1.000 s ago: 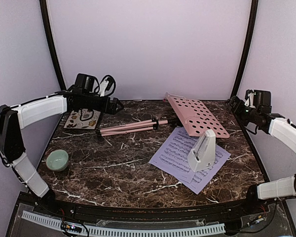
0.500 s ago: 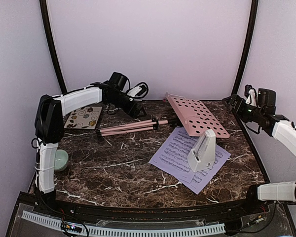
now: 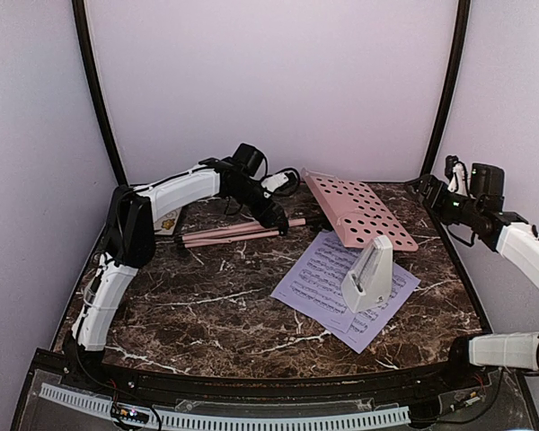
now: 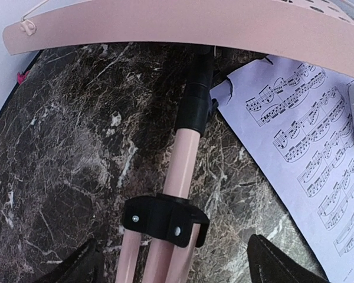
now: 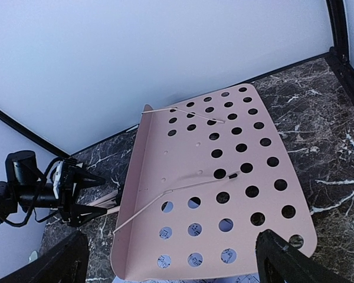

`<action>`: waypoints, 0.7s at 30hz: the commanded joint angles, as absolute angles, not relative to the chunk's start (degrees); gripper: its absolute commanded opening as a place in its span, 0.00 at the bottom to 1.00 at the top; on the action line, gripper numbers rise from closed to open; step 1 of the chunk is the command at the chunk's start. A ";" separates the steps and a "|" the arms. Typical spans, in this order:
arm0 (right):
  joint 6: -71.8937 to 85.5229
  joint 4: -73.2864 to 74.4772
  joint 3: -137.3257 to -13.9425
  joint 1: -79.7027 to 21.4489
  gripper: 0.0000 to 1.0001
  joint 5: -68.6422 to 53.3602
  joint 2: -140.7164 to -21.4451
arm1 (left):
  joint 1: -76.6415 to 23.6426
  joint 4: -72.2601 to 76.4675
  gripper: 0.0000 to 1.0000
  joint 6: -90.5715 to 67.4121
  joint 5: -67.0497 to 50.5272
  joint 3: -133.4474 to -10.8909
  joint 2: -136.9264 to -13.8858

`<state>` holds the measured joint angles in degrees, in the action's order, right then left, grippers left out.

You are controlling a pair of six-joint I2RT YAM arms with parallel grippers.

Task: Set up the instrument practice props

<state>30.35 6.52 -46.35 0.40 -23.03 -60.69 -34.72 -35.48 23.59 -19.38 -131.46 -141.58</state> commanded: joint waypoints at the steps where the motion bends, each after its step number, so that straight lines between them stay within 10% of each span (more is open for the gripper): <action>1: 29.66 4.85 -45.34 0.84 0.99 -24.49 -59.50 | -36.35 -36.91 0.86 26.35 -16.53 -134.51 -143.32; 21: 29.79 4.57 -44.41 0.92 0.99 -24.44 -58.28 | -37.19 -42.40 0.63 18.05 -15.32 -132.15 -141.55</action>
